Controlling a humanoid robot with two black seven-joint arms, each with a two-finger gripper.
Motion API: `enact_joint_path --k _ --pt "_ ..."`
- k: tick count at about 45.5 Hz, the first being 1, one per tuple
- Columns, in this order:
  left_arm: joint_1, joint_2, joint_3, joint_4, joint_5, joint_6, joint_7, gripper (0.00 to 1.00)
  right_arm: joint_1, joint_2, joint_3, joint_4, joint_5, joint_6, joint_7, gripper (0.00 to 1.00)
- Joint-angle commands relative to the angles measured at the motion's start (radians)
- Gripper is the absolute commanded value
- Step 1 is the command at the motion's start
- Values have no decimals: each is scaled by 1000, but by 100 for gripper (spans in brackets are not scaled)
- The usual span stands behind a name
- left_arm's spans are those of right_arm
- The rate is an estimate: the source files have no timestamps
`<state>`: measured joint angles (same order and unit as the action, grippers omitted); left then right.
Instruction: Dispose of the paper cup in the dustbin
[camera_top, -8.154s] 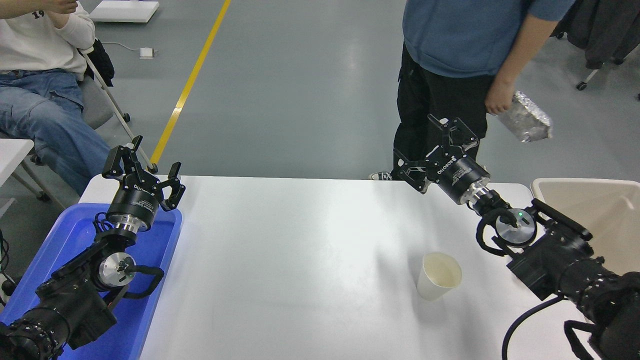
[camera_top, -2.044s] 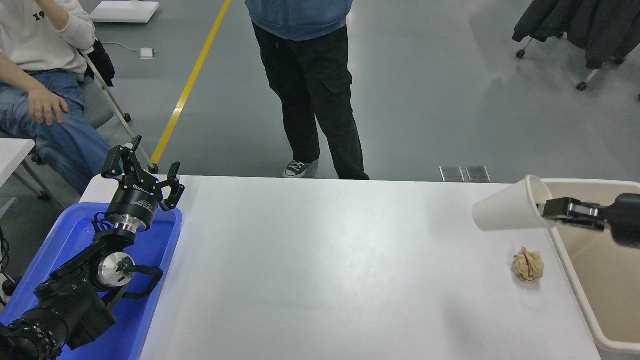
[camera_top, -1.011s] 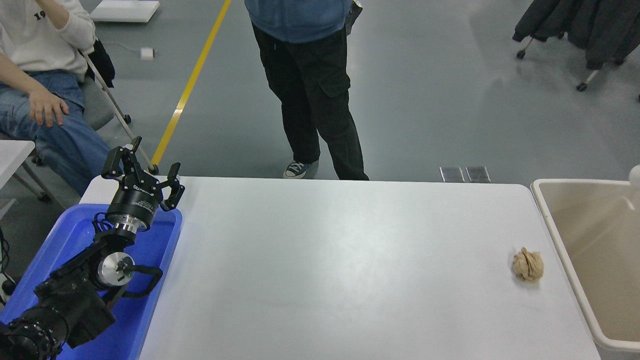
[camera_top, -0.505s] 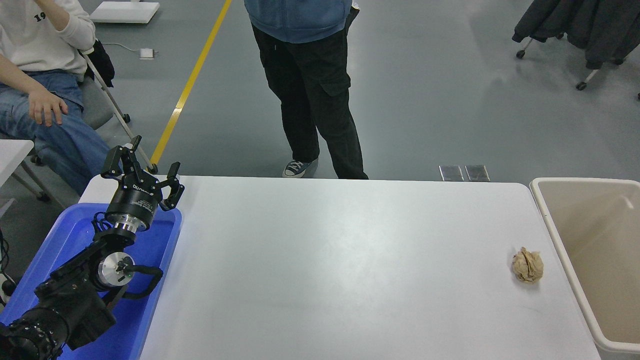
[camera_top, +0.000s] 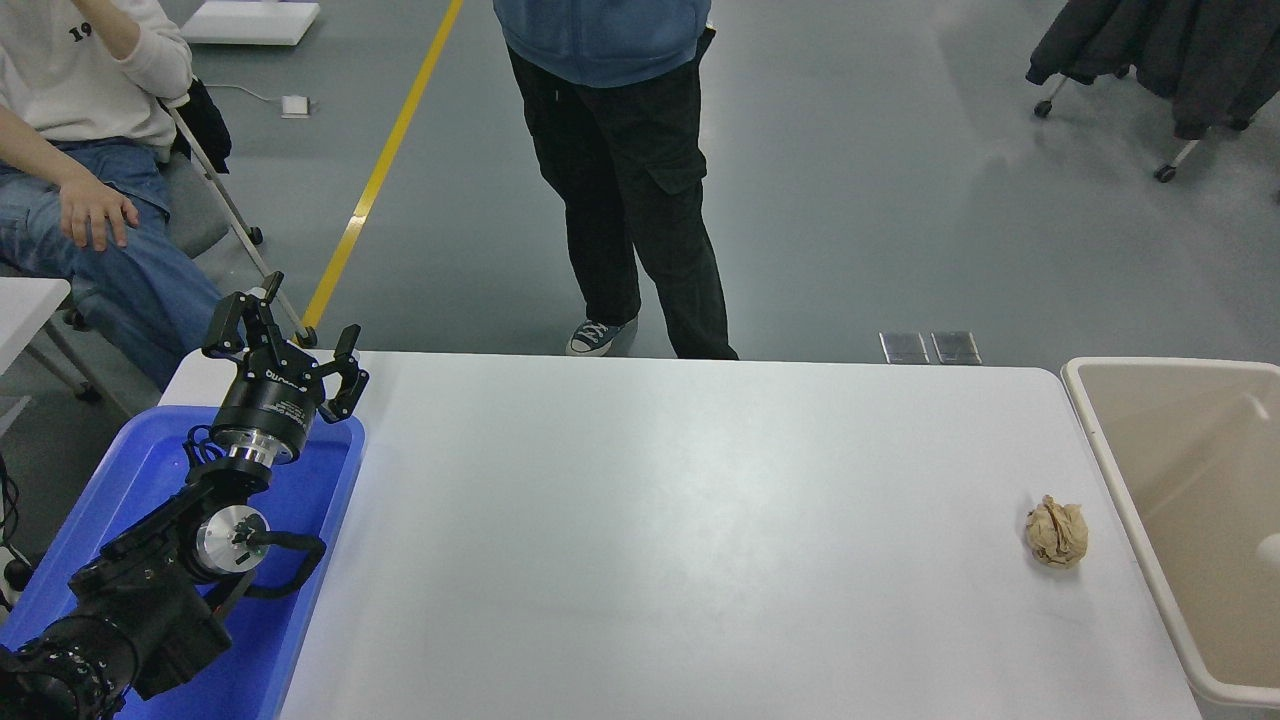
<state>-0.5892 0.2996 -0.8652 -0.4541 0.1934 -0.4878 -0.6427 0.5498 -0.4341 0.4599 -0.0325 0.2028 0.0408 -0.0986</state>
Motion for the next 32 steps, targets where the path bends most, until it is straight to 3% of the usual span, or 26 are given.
enact_joint_path --k 1,4,8,11,13,32 --pt "0 0 0 0 0 0 0 100 -2 31 34 0 21 -32 -16 0" --pt "-1 0 0 0 0 0 0 100 -2 31 36 0 21 -35 -16 12" --pt "0 0 0 0 0 0 0 100 -2 31 40 0 21 -38 -16 44" --pt "-1 0 0 0 0 0 0 100 -1 31 40 0 21 -35 -16 71" --pt "0 0 0 0 0 0 0 100 1 28 39 0 21 -26 -16 100" --pt "0 1 0 0 0 0 0 100 65 -63 37 5 20 103 -15 100"
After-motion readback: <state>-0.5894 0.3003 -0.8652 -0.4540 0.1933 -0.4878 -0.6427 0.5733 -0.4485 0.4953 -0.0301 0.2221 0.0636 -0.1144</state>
